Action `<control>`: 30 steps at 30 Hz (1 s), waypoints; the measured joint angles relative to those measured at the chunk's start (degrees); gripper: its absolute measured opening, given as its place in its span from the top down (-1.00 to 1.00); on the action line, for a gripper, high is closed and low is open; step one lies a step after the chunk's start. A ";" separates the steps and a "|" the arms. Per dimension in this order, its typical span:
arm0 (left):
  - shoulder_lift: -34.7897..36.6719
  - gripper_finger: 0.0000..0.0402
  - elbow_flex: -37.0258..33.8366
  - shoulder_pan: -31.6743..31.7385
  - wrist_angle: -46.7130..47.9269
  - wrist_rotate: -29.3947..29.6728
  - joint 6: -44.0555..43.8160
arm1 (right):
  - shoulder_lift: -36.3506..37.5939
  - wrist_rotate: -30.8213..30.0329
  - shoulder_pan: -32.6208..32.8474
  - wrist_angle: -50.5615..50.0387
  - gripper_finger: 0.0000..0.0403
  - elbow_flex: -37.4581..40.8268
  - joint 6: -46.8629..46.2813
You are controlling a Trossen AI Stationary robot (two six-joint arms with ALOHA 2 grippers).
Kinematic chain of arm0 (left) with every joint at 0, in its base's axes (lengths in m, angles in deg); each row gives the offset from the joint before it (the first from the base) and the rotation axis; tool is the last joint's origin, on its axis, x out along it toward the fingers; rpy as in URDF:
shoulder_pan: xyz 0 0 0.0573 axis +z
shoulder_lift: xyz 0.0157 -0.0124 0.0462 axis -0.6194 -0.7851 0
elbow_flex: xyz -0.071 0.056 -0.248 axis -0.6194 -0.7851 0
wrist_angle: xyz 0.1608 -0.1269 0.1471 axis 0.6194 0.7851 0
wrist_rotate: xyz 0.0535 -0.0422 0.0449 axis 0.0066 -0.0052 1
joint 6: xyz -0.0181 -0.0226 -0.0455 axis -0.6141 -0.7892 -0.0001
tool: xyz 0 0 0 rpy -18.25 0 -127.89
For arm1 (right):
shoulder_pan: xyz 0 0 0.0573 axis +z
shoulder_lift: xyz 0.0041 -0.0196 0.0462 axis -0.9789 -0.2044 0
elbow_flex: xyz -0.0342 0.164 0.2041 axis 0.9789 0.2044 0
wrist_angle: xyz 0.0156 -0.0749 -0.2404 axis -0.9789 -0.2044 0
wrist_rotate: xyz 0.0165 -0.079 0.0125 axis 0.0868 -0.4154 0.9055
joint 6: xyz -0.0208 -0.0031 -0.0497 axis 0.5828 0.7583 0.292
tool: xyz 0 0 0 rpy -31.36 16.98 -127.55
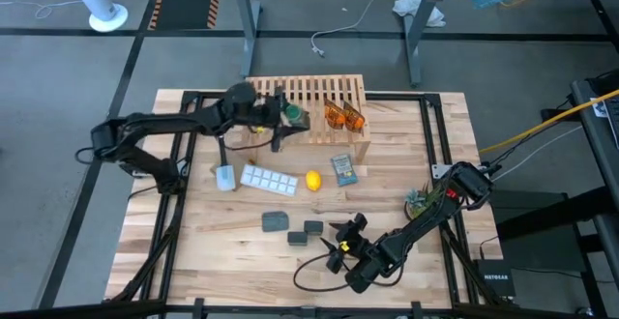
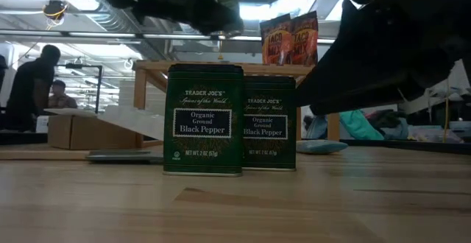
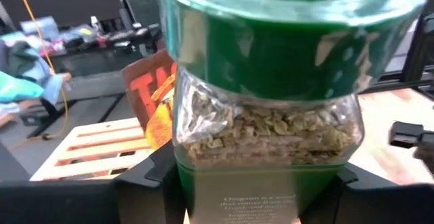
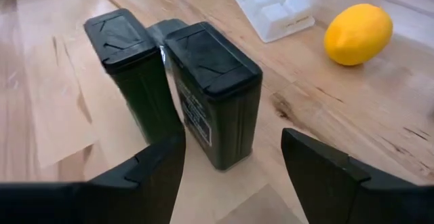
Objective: Shelf spices
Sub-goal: Put the green seasoning bottle on the shelf
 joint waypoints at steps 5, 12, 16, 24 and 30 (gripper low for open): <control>-6.14 0.09 3.69 2.47 0.44 -0.60 0.03 | 0.00 0.02 0.59 0.46 -0.24 0.00 0.02; -11.17 0.09 5.27 6.28 1.74 -2.72 -0.81 | 0.00 0.07 0.51 1.78 -0.24 0.00 0.07; -12.24 0.09 5.34 7.10 1.70 -4.26 -1.87 | 0.00 0.11 0.51 1.80 -0.24 0.00 0.09; -12.27 0.09 5.36 6.46 1.50 -4.34 -2.07 | 0.00 0.20 0.51 1.76 -0.24 0.00 0.09; -12.27 -0.35 5.38 6.07 0.55 -1.29 -3.92 | 0.00 0.57 0.51 1.78 -0.24 0.00 0.10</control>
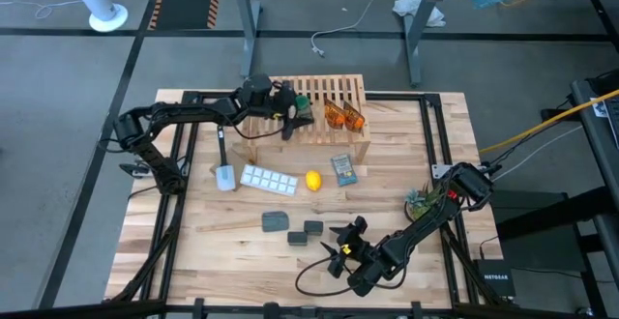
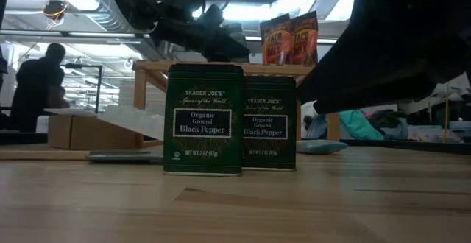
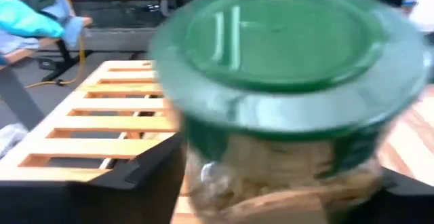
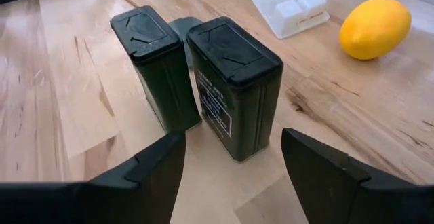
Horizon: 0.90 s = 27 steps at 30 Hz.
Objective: Shelf spices
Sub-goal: Put the green seasoning bottle on the shelf, then put the left green seasoning container on the shelf
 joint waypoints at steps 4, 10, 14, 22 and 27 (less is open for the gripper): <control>0.02 -0.53 0.02 0.02 0.18 1.86 -0.25 | 0.00 0.07 0.00 0.00 -0.24 0.00 0.01; 0.02 -0.56 0.00 0.02 -3.89 1.94 -2.48 | 0.00 0.07 0.00 -0.02 -0.24 0.00 0.01; 0.02 -0.56 0.00 0.00 -7.43 1.99 -4.92 | 0.00 0.09 0.00 0.00 -0.24 0.00 0.01; 3.73 -0.57 0.00 -0.32 -7.35 2.00 -5.58 | 0.00 0.11 0.00 0.00 -0.24 0.00 0.01; 13.01 -0.57 -0.02 -0.31 1.16 2.11 -4.92 | 0.00 0.55 0.00 0.01 -0.24 0.00 0.01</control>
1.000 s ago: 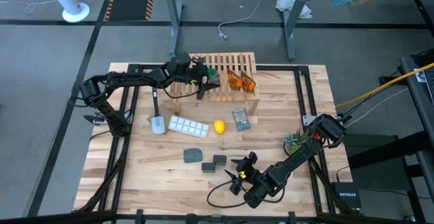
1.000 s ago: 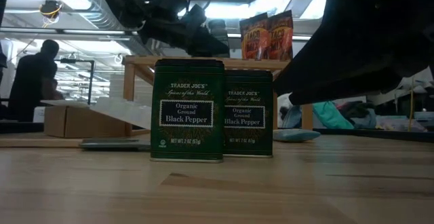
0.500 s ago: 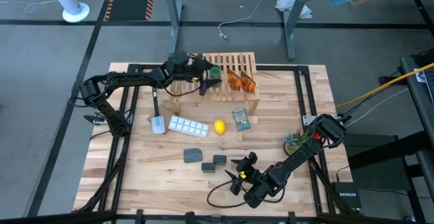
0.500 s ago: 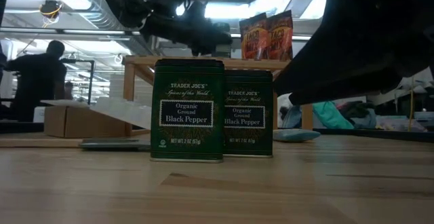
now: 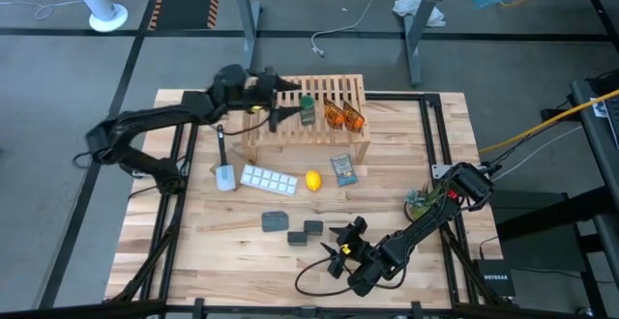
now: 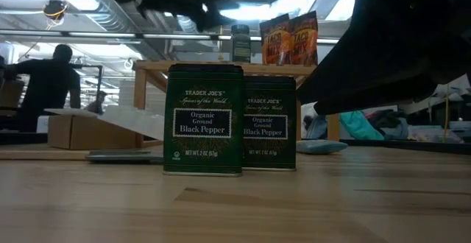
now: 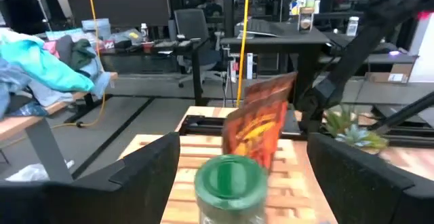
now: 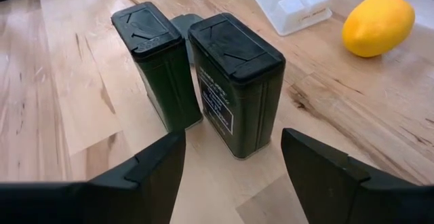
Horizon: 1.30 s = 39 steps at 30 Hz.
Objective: Shelf spices
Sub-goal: Put the left green seasoning container on the shelf
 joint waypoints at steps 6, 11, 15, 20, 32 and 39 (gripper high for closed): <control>14.45 -0.57 0.04 -3.63 25.25 0.86 2.36 | 0.00 1.81 0.00 0.07 -0.24 0.00 0.00; 22.58 -0.57 0.02 -14.08 44.99 7.80 1.55 | 0.00 3.66 0.04 0.07 -0.24 0.00 -0.02; 25.57 -0.57 -3.14 -26.09 51.22 16.89 -6.38 | 0.00 6.42 0.51 0.14 -0.24 0.00 -0.01; 25.92 -0.57 -11.65 -40.56 47.43 26.38 -17.15 | 0.00 6.93 2.80 0.07 -0.24 0.00 0.00; 15.79 -0.57 -29.66 -61.95 14.90 45.98 -36.61 | 0.00 5.84 9.29 -0.01 -0.24 0.00 0.00; 0.51 -0.57 -29.86 -65.82 1.25 50.32 -39.39 | 0.00 4.74 9.51 -0.17 -0.24 0.00 0.62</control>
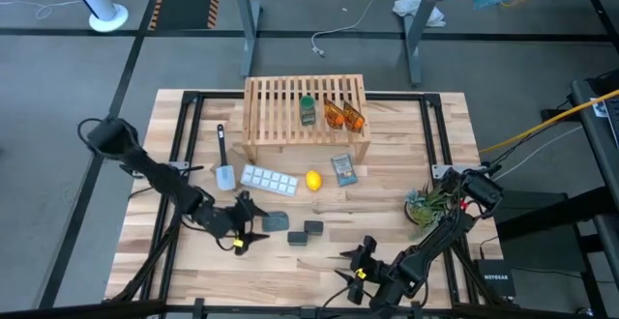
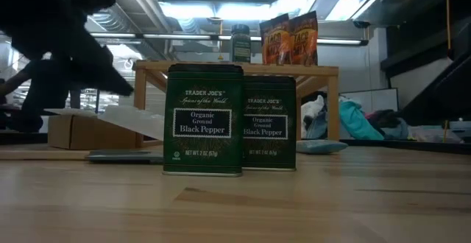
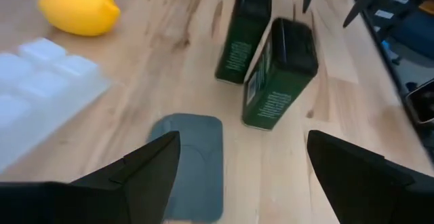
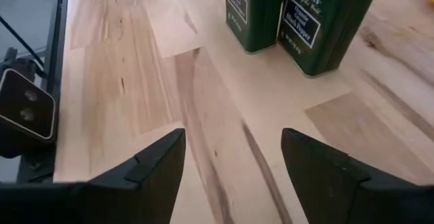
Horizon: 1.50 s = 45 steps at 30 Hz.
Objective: Shelf spices
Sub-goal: Put the left green seasoning container on the shelf
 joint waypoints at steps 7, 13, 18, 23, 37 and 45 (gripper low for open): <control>-12.51 -0.57 0.73 -0.23 -9.73 2.93 1.26 | 0.00 -0.37 -0.13 0.04 -0.24 0.00 0.85; -20.13 -0.57 5.64 -0.28 -10.55 3.24 3.57 | 0.00 -0.44 -0.13 0.12 -0.24 0.00 0.84; -23.59 -0.57 9.95 -0.29 -10.53 3.23 9.20 | -0.01 -0.50 -0.13 0.25 -0.24 0.01 0.84; -23.93 -0.57 11.98 -0.05 -10.57 3.56 13.02 | -0.02 -0.55 -0.13 0.35 -0.24 0.00 0.85; -23.99 -0.57 12.98 2.30 -14.01 3.66 15.51 | -0.09 -1.38 -0.13 0.44 -0.24 0.00 0.85; -23.99 -0.18 12.98 2.29 -14.01 3.66 15.00 | -0.09 -1.40 -0.13 0.42 -0.24 0.00 0.85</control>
